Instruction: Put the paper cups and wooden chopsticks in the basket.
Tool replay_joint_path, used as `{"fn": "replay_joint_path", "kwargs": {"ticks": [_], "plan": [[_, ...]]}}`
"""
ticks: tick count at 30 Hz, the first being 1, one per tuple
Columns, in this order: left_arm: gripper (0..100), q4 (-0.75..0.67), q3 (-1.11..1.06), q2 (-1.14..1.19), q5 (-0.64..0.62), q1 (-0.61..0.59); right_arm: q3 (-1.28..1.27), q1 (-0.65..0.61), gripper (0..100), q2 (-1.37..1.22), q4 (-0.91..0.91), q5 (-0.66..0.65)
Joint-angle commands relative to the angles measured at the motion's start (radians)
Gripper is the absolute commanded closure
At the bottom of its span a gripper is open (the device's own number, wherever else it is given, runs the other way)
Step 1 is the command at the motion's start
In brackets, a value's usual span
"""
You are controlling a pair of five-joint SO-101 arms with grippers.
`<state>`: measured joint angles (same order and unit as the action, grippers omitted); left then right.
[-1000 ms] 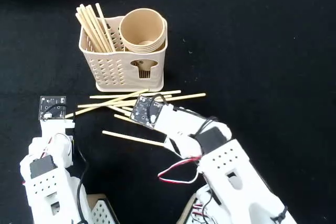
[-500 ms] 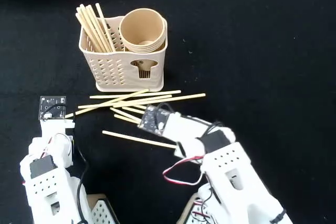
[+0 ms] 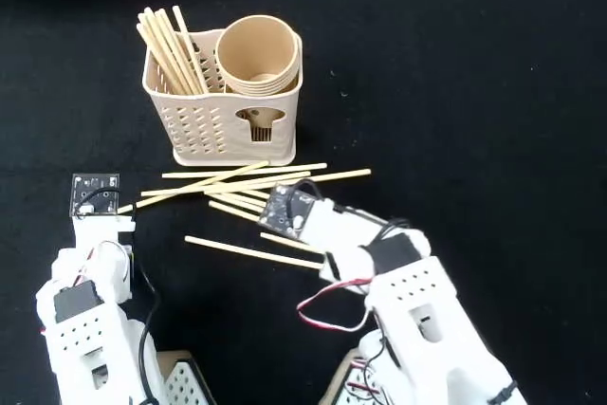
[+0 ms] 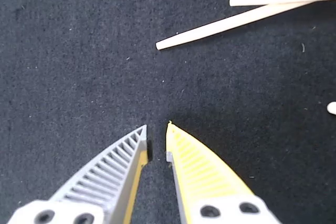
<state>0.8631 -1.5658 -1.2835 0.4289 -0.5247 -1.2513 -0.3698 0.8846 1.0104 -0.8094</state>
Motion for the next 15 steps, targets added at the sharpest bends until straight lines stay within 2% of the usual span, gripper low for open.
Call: {"fn": "replay_joint_path", "kwargs": {"ticks": [1, 5, 9, 15], "plan": [[92, -0.02, 0.002, 0.003, 0.0, 0.005, 0.045, -0.107, 82.8, -0.065, 0.011, 0.048], [92, -0.02, 0.002, 0.003, 0.0, 0.005, 0.025, -0.221, 82.5, -0.068, -0.028, 0.094], [92, -0.02, 0.002, 0.003, 0.0, 0.005, 0.031, -0.227, 82.3, -0.113, -0.058, 0.094], [92, -0.02, 0.002, 0.003, 0.0, 0.005, 0.127, -0.227, 76.9, -0.329, -0.061, 0.091]]}}
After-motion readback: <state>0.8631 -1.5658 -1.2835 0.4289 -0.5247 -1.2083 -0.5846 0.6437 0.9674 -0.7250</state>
